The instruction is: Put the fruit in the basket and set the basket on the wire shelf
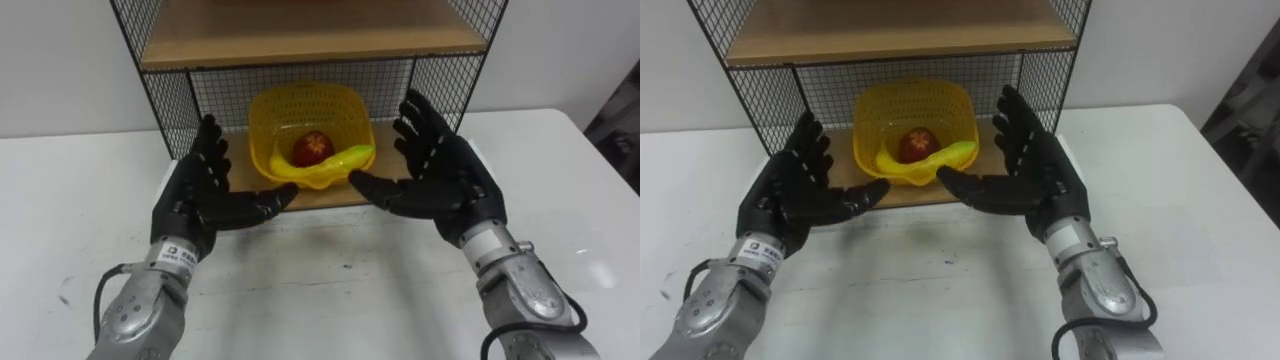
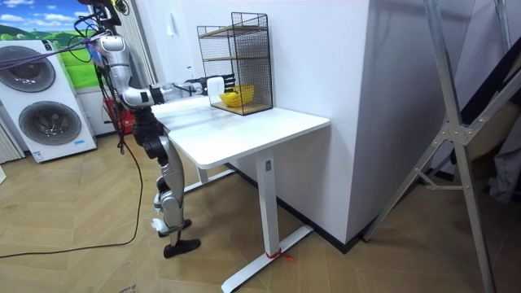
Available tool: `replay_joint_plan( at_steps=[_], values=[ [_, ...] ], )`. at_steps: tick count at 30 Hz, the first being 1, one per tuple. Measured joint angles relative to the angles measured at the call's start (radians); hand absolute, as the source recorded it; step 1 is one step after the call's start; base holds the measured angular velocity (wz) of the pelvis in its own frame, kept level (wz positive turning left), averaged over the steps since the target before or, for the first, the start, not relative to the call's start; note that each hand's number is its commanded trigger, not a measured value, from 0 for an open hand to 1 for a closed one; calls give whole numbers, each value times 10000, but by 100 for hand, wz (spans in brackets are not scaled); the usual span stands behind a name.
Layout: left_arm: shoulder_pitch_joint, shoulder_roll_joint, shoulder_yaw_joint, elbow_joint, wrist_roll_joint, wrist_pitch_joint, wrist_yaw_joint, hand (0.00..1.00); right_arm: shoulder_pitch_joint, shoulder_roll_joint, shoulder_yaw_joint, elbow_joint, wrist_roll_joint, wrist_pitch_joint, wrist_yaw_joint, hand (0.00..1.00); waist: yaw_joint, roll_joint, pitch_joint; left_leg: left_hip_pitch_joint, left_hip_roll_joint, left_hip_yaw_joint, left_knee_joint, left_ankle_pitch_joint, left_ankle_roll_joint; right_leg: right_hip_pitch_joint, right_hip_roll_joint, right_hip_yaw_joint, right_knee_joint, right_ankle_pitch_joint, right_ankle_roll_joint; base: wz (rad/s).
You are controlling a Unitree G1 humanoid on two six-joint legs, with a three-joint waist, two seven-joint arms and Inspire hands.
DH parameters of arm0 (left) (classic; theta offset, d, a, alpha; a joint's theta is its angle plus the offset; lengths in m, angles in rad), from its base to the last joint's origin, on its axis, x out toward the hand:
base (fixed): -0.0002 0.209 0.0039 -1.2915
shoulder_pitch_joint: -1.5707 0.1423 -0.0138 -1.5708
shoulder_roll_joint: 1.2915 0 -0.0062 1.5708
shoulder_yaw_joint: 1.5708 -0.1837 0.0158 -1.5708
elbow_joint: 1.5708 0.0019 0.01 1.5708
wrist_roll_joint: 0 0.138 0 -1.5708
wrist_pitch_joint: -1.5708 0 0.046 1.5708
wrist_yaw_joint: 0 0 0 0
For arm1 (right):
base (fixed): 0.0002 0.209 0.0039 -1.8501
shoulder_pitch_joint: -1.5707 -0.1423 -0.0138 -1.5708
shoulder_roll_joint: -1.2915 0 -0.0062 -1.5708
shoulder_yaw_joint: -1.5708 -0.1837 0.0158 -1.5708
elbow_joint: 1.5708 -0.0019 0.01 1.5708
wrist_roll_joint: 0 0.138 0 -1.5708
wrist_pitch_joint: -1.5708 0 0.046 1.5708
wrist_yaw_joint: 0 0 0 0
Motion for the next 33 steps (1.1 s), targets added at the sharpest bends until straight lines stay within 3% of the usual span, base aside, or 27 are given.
replay_joint_plan(
  at_steps=[4, 9, 16, 18, 22, 25, 30, 33],
  values=[
    [297, 27, 17, -9, -2, -176, -249, 0, 273, -20, -66, -215, 13, -226, 23, 0, 6, 32, -38, -118, -8, 25, 50, 6, 0, -152, 3, 3, -13, 6, -1, 0],
    [856, 31, 105, -328, -23, -1049, -255, 0, 940, -130, -72, -553, 64, -1225, 102, 0, -9, 132, -17, -345, -1, -19, 77, 7, 0, -318, 8, -26, -2, 29, -3, 2],
    [1523, 68, 249, -396, 17, -1837, -213, 0, 1736, -273, -155, -552, -67, -1638, 75, 0, 17, 292, -93, -342, -14, -70, 21, 3, 0, -281, 10, -17, 4, 28, -3, 2],
    [1680, 34, 453, -546, 126, -2124, -184, 0, 1840, -273, -322, -553, -141, -2068, -110, 0, 93, 289, -91, -338, -9, -39, 20, 3, 0, -290, 18, -14, 1, 26, -4, -4],
    [1789, 37, 774, -1146, 624, -2408, 0, 0, 1861, -257, -781, -662, -526, -2520, -664, 0, 210, 249, -65, -339, -20, -60, 27, 3, 0, -275, 20, -31, -19, 23, -1, 1],
    [1787, 36, 1234, -1695, 958, -2900, 778, 0, 1885, -244, -1259, -922, -1256, -2973, -1569, 0, 214, 209, -33, -389, -39, -127, 21, 3, -1, -251, 43, -34, -150, 32, 11, 6],
    [1719, 37, 3085, -2951, 1104, -4098, 3002, 0, 2009, -259, -2536, -1653, -1979, -3666, -3868, 0, 223, 164, 50, -547, -47, -230, 44, 10, -9, -391, 46, -49, -173, 34, 10, 4],
    [1760, 11, 4246, -3172, 1557, -4458, 4231, 0, 2013, -263, -3730, -1888, -2140, -3952, -5078, 0, 250, 188, 15, -541, -57, -251, 64, 16, -14, -403, 45, -114, -175, 34, 10, 1]
  ],
)
